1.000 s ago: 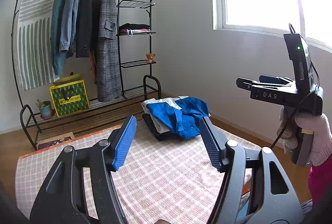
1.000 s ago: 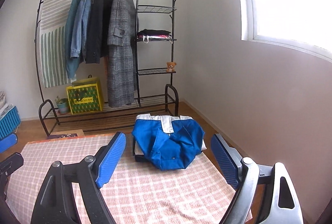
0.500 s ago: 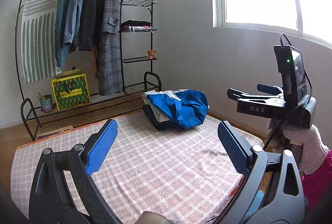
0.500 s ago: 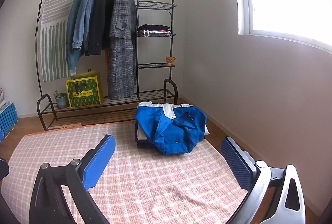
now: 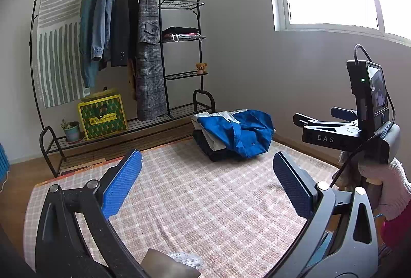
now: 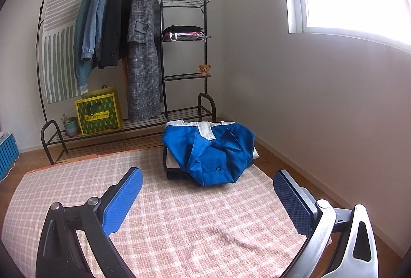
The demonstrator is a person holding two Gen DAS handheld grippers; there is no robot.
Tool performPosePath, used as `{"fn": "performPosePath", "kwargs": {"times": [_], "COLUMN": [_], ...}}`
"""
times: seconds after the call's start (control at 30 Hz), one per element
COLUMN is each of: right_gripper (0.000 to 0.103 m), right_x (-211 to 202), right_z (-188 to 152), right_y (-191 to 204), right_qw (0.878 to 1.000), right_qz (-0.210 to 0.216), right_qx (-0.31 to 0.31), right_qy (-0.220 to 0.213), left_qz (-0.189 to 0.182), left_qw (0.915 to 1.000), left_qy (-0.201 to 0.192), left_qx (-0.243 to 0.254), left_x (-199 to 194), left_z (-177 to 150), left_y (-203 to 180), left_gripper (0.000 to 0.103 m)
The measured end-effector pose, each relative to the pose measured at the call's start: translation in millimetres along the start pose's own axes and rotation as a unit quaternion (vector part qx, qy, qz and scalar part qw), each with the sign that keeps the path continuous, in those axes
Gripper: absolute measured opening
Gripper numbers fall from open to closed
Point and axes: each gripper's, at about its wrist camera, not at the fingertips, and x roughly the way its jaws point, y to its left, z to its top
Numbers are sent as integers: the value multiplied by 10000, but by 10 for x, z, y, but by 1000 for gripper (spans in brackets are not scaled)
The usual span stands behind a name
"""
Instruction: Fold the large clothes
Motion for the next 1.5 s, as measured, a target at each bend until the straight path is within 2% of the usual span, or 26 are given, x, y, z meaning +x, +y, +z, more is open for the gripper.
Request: {"fn": "performPosePath", "kwargs": {"times": [0.13,0.43,0.9,1.5], "right_gripper": [103,103,103,103], "right_x": [25,163,226,255], "right_z": [-12,-83,-95,-104], "right_y": [-2,36,58,72], "right_qw": [10000,9998,9995,9996], "right_qz": [18,-84,52,-73], "right_qx": [59,-27,50,-47], "right_qy": [19,152,299,261], "left_qz": [-112,-7,-7,-3], "left_qw": [9998,9997,9998,9998], "left_qy": [121,243,212,221], "left_qx": [-106,-22,-6,-13], "left_x": [36,102,96,95], "left_z": [-42,-107,-107,-106], "left_y": [9,6,40,33], "left_gripper": [103,103,103,103]}}
